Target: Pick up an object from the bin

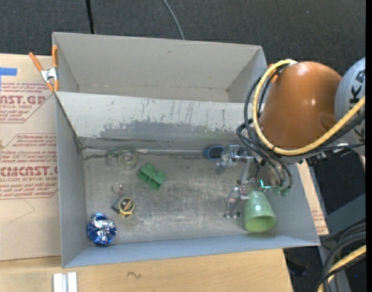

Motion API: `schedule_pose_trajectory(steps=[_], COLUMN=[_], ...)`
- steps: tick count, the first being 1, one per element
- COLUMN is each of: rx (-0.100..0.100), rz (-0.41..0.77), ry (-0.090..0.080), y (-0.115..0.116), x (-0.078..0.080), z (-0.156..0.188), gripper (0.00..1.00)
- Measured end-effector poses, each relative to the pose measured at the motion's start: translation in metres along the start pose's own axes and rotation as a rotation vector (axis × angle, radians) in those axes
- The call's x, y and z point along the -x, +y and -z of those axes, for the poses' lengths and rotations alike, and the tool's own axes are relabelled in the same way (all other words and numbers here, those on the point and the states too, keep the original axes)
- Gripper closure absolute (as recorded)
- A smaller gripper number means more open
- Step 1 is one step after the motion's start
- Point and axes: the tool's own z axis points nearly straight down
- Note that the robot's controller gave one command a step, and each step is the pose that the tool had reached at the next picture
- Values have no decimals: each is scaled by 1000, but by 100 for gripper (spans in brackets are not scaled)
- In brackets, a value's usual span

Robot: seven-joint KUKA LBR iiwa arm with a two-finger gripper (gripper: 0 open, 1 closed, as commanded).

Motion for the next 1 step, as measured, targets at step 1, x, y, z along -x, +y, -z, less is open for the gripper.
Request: schedule_pose_trajectory(steps=[1], rx=[-2], rz=[115], ry=[-2], y=[-79], x=[22], z=[-82], gripper=[0])
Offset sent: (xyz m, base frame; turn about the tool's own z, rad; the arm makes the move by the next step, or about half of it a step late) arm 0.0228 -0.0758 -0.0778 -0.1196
